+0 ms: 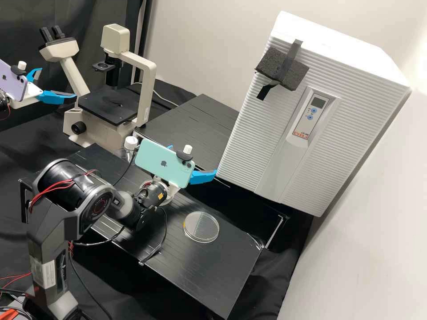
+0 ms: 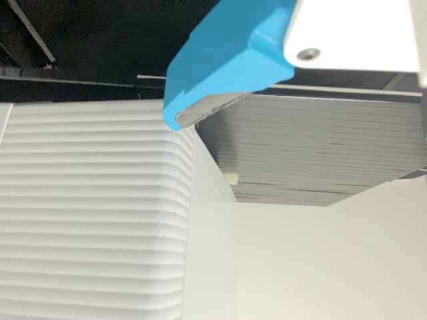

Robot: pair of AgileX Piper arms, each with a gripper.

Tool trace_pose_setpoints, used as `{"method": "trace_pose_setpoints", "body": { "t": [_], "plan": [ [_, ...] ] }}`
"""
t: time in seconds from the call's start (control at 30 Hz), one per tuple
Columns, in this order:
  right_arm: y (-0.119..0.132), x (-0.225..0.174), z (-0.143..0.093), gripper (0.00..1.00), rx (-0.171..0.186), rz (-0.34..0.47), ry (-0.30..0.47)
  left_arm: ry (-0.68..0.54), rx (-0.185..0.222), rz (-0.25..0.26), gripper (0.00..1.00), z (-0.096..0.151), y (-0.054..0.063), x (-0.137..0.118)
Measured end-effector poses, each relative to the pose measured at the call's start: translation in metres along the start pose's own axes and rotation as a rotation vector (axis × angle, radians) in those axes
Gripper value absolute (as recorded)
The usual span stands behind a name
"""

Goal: Close the petri dish lid.

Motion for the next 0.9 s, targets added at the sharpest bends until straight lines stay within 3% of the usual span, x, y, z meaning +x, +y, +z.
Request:
{"method": "trace_pose_setpoints", "body": {
  "t": [0.33,0.47,0.7,0.9],
  "plan": [
    [0.002,-0.002,0.003,1.00,-0.003,0.004,-0.007,0.000,0.000,0.000,1.00,0.000,0.000,0.000],
    [0.015,-0.016,0.016,1.00,-0.005,0.044,-0.048,0.000,0.000,0.000,1.00,0.000,0.000,0.000],
    [0.036,-0.047,0.029,1.00,0.043,0.170,-0.051,0.000,0.000,0.000,1.00,0.000,0.000,0.000],
    [0.038,-0.067,0.042,1.00,0.027,0.202,-0.074,0.000,0.000,0.000,1.00,0.000,0.000,0.000]
  ]
}}
